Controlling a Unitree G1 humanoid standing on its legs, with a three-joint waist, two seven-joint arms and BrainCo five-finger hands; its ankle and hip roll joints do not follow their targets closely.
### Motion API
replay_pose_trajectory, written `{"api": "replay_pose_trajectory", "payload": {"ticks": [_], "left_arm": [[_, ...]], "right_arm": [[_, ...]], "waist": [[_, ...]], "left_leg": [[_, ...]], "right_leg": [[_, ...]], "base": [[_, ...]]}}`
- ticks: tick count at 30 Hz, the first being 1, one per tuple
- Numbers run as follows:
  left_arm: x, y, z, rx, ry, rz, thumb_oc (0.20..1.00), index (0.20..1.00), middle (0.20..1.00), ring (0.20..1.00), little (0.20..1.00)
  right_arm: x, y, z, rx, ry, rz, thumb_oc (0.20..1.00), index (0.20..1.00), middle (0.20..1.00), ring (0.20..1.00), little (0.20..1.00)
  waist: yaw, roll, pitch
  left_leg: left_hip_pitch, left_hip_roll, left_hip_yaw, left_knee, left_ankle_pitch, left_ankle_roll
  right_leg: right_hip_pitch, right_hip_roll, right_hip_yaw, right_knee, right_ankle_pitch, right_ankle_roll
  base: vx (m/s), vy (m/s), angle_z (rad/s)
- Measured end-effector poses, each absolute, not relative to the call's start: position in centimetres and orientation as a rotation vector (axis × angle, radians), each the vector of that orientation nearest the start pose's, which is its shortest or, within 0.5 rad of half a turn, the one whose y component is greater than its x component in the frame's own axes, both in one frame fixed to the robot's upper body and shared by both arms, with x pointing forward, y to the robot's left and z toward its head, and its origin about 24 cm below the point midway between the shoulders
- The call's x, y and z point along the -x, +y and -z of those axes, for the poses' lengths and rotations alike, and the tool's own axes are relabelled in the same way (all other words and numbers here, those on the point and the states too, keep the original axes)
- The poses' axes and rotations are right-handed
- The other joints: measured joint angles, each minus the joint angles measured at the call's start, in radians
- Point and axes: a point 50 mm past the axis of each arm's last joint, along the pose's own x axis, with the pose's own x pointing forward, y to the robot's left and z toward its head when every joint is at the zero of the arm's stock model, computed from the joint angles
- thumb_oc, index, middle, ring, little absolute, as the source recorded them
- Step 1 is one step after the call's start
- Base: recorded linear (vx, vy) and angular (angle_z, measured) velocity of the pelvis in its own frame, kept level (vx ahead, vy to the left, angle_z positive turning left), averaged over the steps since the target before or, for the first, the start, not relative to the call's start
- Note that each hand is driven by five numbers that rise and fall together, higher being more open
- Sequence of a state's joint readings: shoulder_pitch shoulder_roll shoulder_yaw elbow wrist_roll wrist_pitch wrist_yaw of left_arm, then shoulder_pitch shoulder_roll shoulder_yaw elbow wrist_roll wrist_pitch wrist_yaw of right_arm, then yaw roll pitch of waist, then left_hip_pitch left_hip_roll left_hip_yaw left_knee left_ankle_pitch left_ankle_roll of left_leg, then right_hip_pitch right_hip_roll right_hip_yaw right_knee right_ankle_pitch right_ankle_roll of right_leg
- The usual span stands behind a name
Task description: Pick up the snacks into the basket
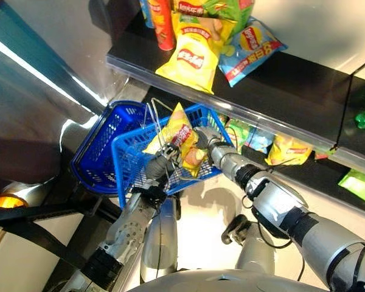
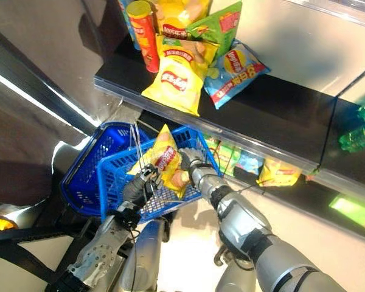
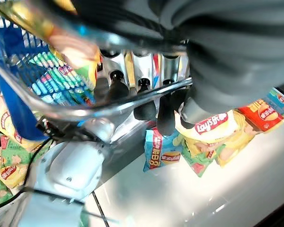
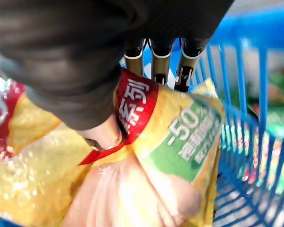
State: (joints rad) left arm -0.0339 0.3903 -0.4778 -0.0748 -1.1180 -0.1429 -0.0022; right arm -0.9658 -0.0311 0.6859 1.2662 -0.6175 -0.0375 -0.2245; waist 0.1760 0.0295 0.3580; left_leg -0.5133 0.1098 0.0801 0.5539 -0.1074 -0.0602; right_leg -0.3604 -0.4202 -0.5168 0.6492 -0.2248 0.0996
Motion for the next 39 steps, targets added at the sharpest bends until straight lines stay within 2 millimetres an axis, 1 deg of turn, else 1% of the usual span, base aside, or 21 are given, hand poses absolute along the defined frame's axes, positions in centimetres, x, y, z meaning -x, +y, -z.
{"api": "replay_pose_trajectory", "payload": {"ticks": [4,7,9,10,11,14,16,18,22,23,24,29,31,32,35,36,38,39], "left_arm": [[-23.7,11.1,-5.2,0.747,0.110,0.414,0.200,0.200,0.200,0.200,0.200],[-23.7,11.1,-5.2,0.744,0.109,0.426,0.200,0.200,0.200,0.200,0.200],[-23.6,11.0,-5.1,0.744,0.113,0.434,0.200,0.200,0.200,0.200,0.200],[-23.6,10.9,-5.1,0.743,0.116,0.440,0.200,0.200,0.200,0.200,0.200],[-23.6,10.8,-5.1,0.742,0.122,0.455,0.200,0.200,0.200,0.200,0.200],[-23.4,10.2,-5.0,0.739,0.136,0.484,0.200,0.200,0.200,0.200,0.200],[-23.5,9.9,-5.1,0.736,0.141,0.505,0.200,0.200,0.200,0.200,0.200],[-23.5,9.7,-5.2,0.736,0.143,0.519,0.200,0.200,0.200,0.200,0.200],[-23.3,9.0,-5.2,0.728,0.157,0.557,0.200,0.200,0.200,0.200,0.200],[-23.3,8.9,-5.2,0.729,0.157,0.561,0.200,0.200,0.200,0.200,0.200],[-23.4,8.8,-5.3,0.730,0.155,0.564,0.200,0.200,0.200,0.200,0.200],[-23.5,8.8,-5.4,0.730,0.151,0.566,0.200,0.200,0.200,0.200,0.200],[-23.5,8.8,-5.3,0.729,0.152,0.565,0.200,0.200,0.200,0.200,0.200],[-23.5,9.0,-5.3,0.726,0.151,0.561,0.200,0.200,0.200,0.200,0.200],[-23.5,9.2,-5.1,0.716,0.151,0.545,0.200,0.200,0.200,0.200,0.200],[-23.7,9.6,-4.9,0.696,0.149,0.521,0.200,0.200,0.200,0.200,0.200],[-24.0,10.5,-4.4,0.681,0.155,0.464,0.200,0.200,0.200,0.200,0.200],[-24.0,10.9,-4.3,0.680,0.157,0.441,0.200,0.200,0.200,0.200,0.200]], "right_arm": [[-37.2,-4.6,-5.1,1.468,-0.098,-0.467,0.200,0.200,0.200,0.200,0.200],[-37.0,-4.4,-4.8,1.575,-0.123,-0.516,0.200,0.200,0.200,0.200,0.200],[-36.9,-4.7,-4.5,1.640,-0.128,-0.543,0.200,0.200,0.200,0.200,0.200],[-36.9,-4.9,-4.3,1.662,-0.123,-0.553,0.200,0.200,0.200,0.200,0.200],[-36.8,-5.7,-3.9,1.704,-0.104,-0.566,0.200,0.200,0.200,0.200,0.200],[-36.6,-6.8,-3.0,1.749,-0.061,-0.587,0.200,0.200,0.200,0.200,0.200],[-36.4,-8.4,-2.1,1.795,-0.006,-0.599,0.200,0.200,0.200,0.200,0.200],[-35.9,-8.9,-1.2,1.828,0.016,-0.622,0.200,0.200,0.200,0.200,0.200],[-35.5,-9.4,-0.6,1.867,0.033,-0.651,0.200,0.200,0.200,0.200,0.200],[-35.6,-9.4,-0.6,1.868,0.036,-0.651,0.297,0.297,0.297,0.297,0.297],[-35.6,-9.4,-0.6,1.868,0.036,-0.651,1.000,1.000,1.000,1.000,1.000],[-35.4,-9.7,-0.3,1.849,0.049,-0.643,1.000,1.000,1.000,1.000,1.000],[-35.4,-9.6,-0.4,1.798,0.051,-0.615,1.000,1.000,1.000,1.000,1.000],[-35.6,-9.5,-0.7,1.733,0.063,-0.589,1.000,1.000,1.000,1.000,1.000],[-35.8,-9.2,-1.1,1.649,0.055,-0.547,1.000,1.000,1.000,1.000,1.000],[-36.0,-8.8,-1.7,1.572,0.045,-0.519,1.000,1.000,1.000,1.000,1.000],[-36.2,-7.8,-2.6,1.482,0.008,-0.495,1.000,1.000,1.000,1.000,1.000],[-36.4,-7.7,-2.9,1.450,-0.002,-0.479,1.000,1.000,1.000,1.000,1.000]], "waist": [[0.008,0.000,0.000],[0.011,0.001,0.000],[0.010,0.002,-0.001],[0.011,0.004,-0.001],[0.013,0.007,-0.002],[0.020,0.015,-0.003],[0.034,0.022,-0.005],[0.035,0.024,-0.006],[0.034,0.024,-0.006],[0.033,0.024,-0.006],[0.032,0.024,-0.006],[0.031,0.024,-0.006],[0.029,0.024,-0.006],[0.028,0.024,-0.006],[0.024,0.024,-0.006],[0.015,0.024,-0.006],[0.005,0.024,-0.006],[-0.012,0.023,-0.006]], "left_leg": [[0.000,-0.004,-0.005,-0.002,0.001,0.002],[0.000,-0.007,-0.007,-0.003,0.001,0.002],[0.000,-0.009,-0.011,-0.004,0.002,0.003],[0.000,-0.011,-0.013,-0.004,0.002,0.003],[0.000,-0.014,-0.018,-0.006,0.002,0.003],[0.000,-0.023,-0.028,-0.008,0.004,0.004],[0.000,-0.026,-0.028,-0.010,0.005,0.005],[0.000,-0.032,-0.028,-0.013,0.006,0.007],[0.000,-0.034,-0.028,-0.009,0.006,0.007],[0.000,-0.033,-0.028,-0.009,0.006,0.007],[0.000,-0.033,-0.027,-0.007,0.006,0.007],[0.000,-0.032,-0.026,-0.005,0.006,0.007],[0.000,-0.031,-0.024,-0.004,0.006,0.007],[-0.001,-0.030,-0.022,-0.002,0.006,0.007],[-0.002,-0.027,-0.020,-0.001,0.006,0.007],[-0.004,-0.025,-0.017,0.001,0.006,0.007],[-0.005,-0.019,-0.004,0.003,0.005,0.008],[-0.005,-0.017,0.003,0.007,0.004,0.009]], "right_leg": [[0.011,-0.004,-0.013,0.000,-0.002,0.004],[0.012,-0.005,-0.013,0.001,-0.003,0.005],[0.016,-0.005,-0.015,0.001,-0.004,0.006],[0.017,-0.006,-0.015,0.000,-0.005,0.008],[0.020,-0.006,-0.015,0.000,-0.007,0.010],[0.026,-0.010,-0.017,0.001,-0.010,0.014],[0.025,-0.013,-0.018,0.002,-0.012,0.015],[0.026,-0.020,-0.021,0.004,-0.014,0.019],[0.026,-0.021,-0.021,0.002,-0.014,0.020],[0.026,-0.020,-0.021,0.002,-0.014,0.020],[0.026,-0.021,-0.021,0.003,-0.014,0.020],[0.025,-0.020,-0.019,0.004,-0.014,0.019],[0.023,-0.020,-0.015,0.005,-0.013,0.019],[0.020,-0.020,-0.013,0.006,-0.013,0.018],[0.017,-0.019,-0.010,0.009,-0.013,0.017],[0.011,-0.019,-0.006,0.010,-0.011,0.015],[0.002,-0.017,0.006,0.009,-0.007,0.014],[-0.004,-0.014,0.012,0.008,-0.004,0.013]], "base": [[0.01,-0.004,0.08],[0.01,-0.002,0.02],[0.02,0.001,0.06],[0.02,-0.003,0.10],[0.02,-0.003,0.12],[0.01,0.005,0.13],[0.00,0.000,0.00],[0.01,0.012,0.06],[0.00,0.014,0.01],[0.00,0.034,-0.01],[0.00,0.000,0.00],[0.00,0.000,0.00],[-0.01,0.025,-0.04],[-0.01,0.031,-0.05],[0.00,0.033,-0.03],[0.00,0.020,-0.08],[-0.02,0.042,-0.14],[-0.02,0.049,-0.26]]}}
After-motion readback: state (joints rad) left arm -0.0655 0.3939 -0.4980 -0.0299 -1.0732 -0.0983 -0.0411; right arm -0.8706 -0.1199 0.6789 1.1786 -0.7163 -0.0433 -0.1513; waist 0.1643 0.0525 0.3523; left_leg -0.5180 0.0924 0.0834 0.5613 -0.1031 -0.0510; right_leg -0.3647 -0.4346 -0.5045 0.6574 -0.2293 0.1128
